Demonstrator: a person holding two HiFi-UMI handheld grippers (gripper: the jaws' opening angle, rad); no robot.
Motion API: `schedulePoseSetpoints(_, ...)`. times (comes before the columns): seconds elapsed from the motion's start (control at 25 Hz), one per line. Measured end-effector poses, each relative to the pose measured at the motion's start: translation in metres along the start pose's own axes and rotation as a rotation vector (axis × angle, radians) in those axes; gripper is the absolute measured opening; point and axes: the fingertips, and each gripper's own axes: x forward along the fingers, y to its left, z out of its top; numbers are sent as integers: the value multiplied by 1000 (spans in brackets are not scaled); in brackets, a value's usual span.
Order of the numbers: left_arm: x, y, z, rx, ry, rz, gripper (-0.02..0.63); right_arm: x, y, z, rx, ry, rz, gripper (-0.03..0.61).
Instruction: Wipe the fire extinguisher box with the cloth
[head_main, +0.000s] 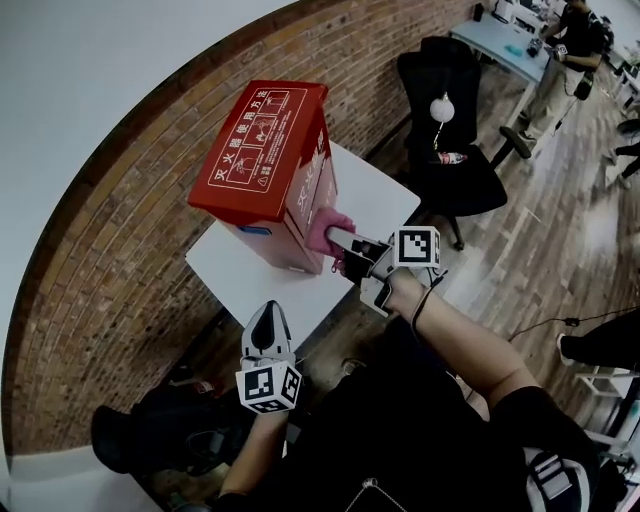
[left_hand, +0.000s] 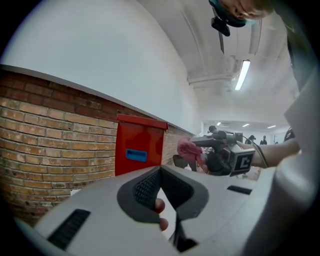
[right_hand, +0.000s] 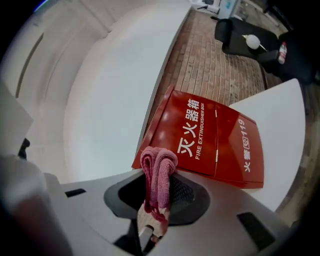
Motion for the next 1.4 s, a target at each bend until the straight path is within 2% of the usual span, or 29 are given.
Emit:
schedulePoseSetpoints(0.24, -4, 11, 6, 19, -14, 34, 28, 26, 15, 9, 105, 9, 127, 106)
schedulePoseSetpoints(0.48, 1, 14, 17, 36, -67, 79, 28, 52, 16, 16, 115, 56, 184, 106)
schedulePoseSetpoints(0.6, -1, 14, 21, 54, -104, 111, 28, 61, 14, 17, 168, 61, 228, 106)
schedulePoseSetpoints(0.76, 2, 12, 15, 61, -94, 138, 28, 63, 7, 17, 228, 60, 260, 106)
schedulePoseSetpoints(1.0, 10, 17, 4, 57, -56, 182, 28, 66, -1, 17, 226, 63, 278, 106)
schedulePoseSetpoints(1.4, 20, 5, -1, 69, -40, 157, 28, 64, -27, 11, 255, 64, 224, 106)
